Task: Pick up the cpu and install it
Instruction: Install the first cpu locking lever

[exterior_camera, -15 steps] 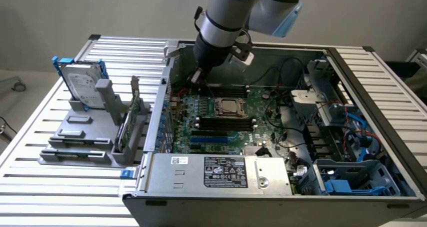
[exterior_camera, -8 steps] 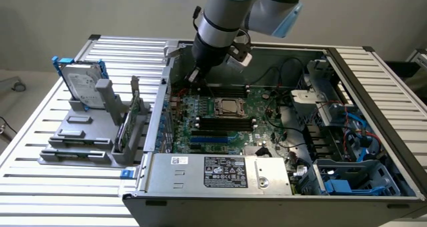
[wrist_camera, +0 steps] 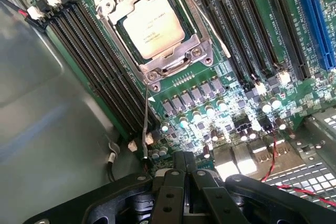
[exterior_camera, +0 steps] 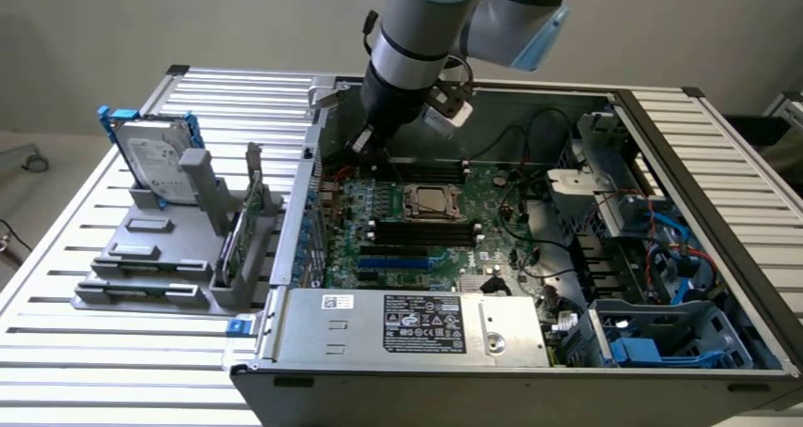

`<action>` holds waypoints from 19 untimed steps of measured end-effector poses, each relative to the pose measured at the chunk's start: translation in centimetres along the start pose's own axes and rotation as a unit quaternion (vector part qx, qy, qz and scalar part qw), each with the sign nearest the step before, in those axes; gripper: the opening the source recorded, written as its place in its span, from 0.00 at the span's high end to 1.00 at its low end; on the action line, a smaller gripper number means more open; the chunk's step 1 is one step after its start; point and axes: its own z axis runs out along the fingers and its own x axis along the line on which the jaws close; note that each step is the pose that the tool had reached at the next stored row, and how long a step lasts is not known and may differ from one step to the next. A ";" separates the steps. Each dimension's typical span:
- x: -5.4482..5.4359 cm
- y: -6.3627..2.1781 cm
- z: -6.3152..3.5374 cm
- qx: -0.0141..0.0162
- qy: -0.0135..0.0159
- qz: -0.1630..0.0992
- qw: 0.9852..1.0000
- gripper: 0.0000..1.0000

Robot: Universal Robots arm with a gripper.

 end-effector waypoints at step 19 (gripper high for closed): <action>-0.3 -0.33 0.42 -0.016 0.041 0.030 0.999 0.89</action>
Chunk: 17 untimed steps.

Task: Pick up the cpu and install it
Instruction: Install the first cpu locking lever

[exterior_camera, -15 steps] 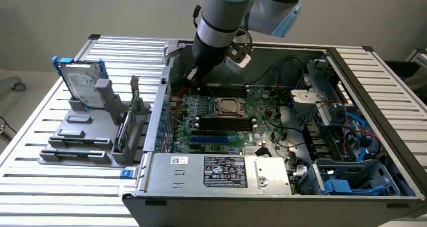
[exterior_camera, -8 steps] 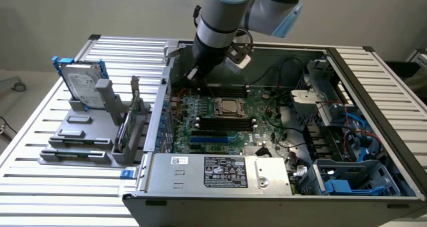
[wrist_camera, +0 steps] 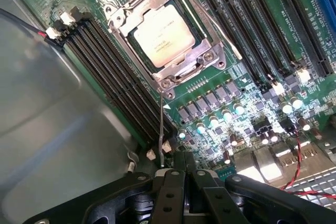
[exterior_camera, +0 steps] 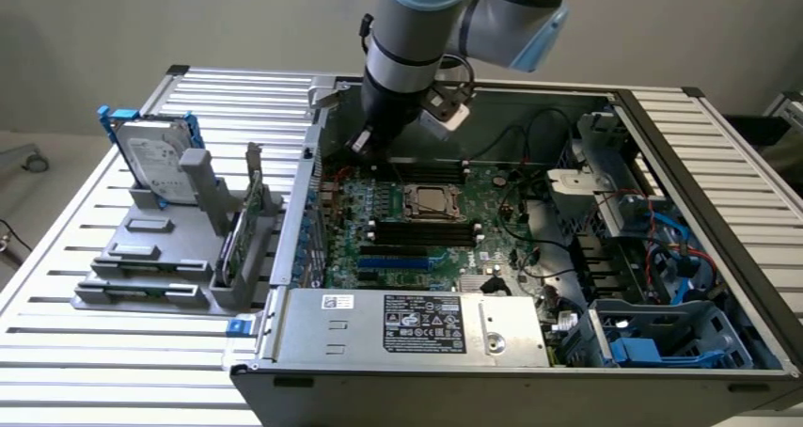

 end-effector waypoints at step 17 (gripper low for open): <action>-0.3 -0.40 0.10 -0.027 0.031 0.010 0.999 0.89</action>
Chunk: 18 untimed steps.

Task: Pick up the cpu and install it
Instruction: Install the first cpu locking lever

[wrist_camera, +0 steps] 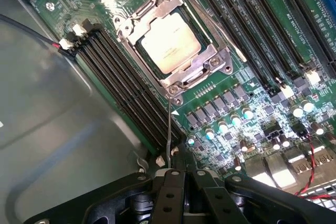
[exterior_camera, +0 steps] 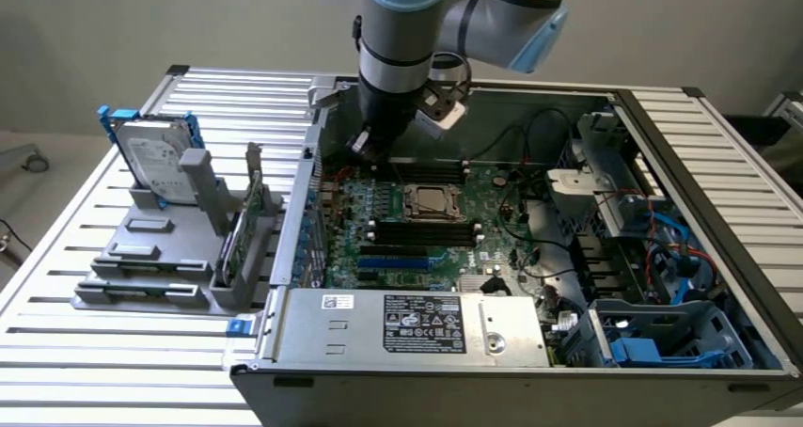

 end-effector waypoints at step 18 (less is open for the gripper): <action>-0.6 -0.65 0.06 -0.017 0.016 0.017 1.000 0.89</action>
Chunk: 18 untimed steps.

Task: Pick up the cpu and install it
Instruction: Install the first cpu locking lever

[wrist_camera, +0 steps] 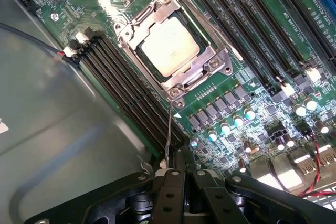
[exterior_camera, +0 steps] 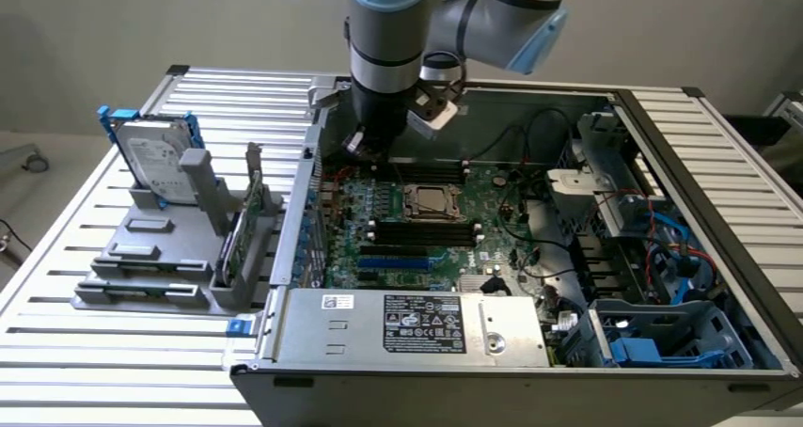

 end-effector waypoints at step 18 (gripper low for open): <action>-0.2 -0.21 0.10 -0.031 0.037 0.001 0.999 0.89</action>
